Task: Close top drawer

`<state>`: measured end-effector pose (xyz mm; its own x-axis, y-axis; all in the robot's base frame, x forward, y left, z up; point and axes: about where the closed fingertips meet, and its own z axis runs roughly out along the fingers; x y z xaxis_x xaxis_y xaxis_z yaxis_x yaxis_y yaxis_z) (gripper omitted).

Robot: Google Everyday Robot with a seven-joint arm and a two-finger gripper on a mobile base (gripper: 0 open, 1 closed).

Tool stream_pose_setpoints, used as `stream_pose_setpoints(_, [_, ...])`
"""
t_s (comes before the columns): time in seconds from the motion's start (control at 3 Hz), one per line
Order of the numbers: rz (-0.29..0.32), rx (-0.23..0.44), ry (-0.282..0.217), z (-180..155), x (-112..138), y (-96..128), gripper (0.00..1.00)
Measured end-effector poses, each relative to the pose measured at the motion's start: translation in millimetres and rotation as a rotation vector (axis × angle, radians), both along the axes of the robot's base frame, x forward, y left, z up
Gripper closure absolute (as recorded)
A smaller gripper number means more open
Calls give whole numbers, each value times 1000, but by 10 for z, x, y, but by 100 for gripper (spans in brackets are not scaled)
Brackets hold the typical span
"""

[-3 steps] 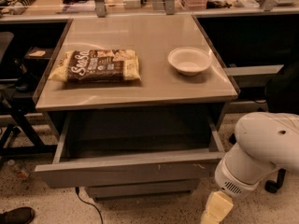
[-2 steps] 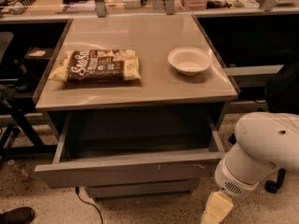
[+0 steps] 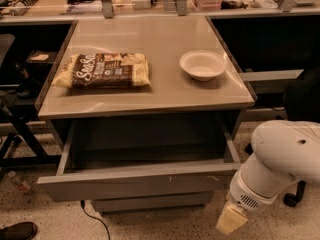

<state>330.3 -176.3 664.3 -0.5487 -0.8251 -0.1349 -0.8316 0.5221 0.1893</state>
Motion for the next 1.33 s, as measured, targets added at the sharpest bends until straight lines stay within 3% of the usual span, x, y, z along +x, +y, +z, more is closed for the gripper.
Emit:
stream_pose_setpoints(0.67, [6,1,-5,-6,68,29,89])
stream_pose_setpoints(1.0, [6,10,-35,-6,310,126,100])
stream_pose_setpoints(1.33, [7,16,-56,-38,564,217,100])
